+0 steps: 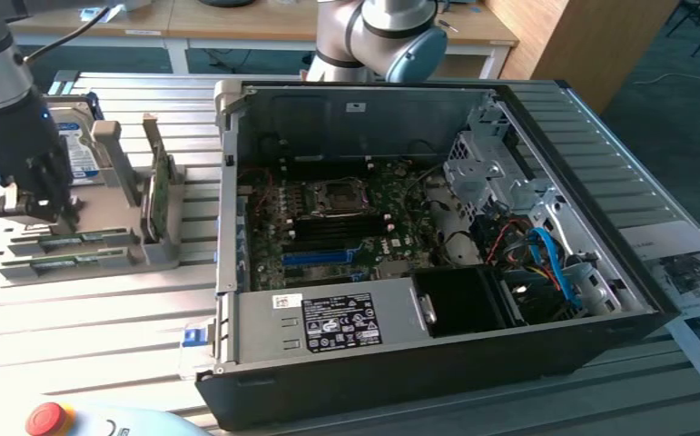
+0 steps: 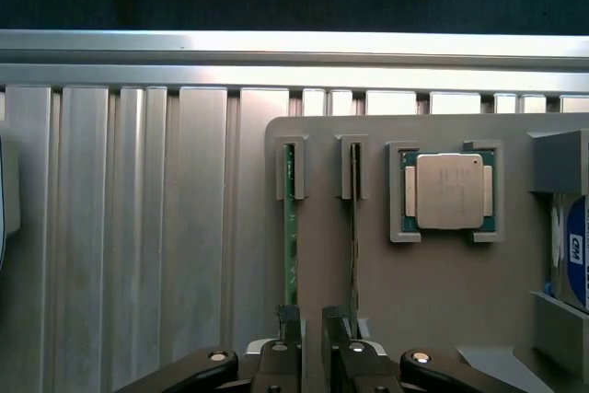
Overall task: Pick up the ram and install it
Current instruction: 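Pick up the ram and move it above insertion slot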
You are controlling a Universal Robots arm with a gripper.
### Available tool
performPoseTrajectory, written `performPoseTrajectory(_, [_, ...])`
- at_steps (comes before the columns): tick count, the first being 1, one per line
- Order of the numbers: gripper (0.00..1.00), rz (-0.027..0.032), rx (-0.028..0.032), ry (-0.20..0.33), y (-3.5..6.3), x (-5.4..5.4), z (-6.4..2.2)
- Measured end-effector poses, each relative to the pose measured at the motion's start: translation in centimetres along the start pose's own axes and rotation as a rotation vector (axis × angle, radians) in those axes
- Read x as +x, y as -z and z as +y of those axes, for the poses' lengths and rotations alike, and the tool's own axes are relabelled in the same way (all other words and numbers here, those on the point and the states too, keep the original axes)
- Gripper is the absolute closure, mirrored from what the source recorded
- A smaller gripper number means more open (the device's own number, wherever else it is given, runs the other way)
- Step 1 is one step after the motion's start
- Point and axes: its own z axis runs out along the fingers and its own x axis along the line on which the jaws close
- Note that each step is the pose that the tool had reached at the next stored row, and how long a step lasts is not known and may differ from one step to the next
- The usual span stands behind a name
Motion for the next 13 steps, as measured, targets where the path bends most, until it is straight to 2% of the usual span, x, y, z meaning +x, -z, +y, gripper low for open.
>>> performPoseTrajectory(13, [0.76,-0.0001,0.0,0.0,-0.34,0.18,0.01])
